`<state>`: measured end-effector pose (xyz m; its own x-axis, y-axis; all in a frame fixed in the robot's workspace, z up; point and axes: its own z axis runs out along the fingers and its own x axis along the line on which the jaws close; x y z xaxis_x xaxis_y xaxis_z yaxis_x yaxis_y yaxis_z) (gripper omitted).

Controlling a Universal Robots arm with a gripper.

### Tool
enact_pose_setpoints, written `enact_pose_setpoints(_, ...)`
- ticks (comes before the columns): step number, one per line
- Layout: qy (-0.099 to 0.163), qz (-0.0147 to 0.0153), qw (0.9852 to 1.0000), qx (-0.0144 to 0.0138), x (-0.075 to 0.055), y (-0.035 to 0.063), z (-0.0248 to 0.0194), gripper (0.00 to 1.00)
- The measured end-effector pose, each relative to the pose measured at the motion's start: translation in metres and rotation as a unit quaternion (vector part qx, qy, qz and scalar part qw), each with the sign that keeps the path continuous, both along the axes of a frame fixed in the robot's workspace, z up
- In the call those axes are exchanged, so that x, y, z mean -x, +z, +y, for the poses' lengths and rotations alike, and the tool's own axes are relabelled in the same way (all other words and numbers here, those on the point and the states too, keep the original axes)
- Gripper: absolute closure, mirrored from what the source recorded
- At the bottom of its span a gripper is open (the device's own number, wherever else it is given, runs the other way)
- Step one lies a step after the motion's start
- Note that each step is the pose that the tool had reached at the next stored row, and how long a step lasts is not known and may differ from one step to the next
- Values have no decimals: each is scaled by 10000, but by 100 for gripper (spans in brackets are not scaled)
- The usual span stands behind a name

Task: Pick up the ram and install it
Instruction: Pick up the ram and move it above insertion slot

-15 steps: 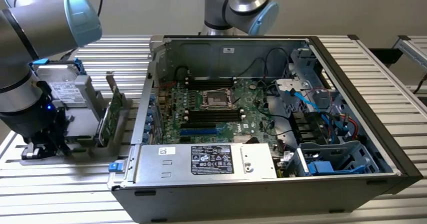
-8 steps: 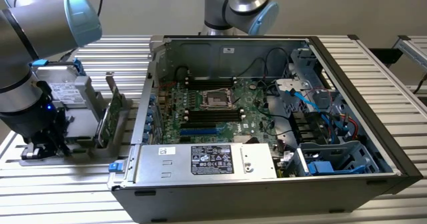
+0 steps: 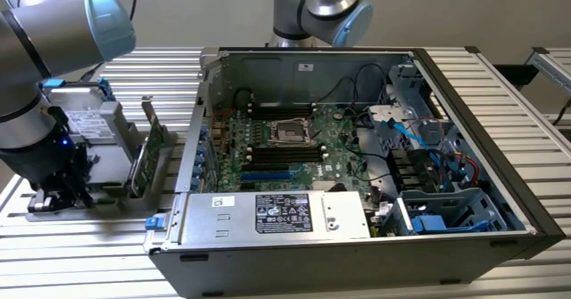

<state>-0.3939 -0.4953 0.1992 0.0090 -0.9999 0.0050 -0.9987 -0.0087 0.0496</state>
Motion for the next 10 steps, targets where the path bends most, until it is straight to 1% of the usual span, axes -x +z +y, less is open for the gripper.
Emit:
enact_pose_setpoints(5,1,1,10000,0,-1,30,1,87)
enact_pose_setpoints(10,0,0,10000,0,0,83,6,87)
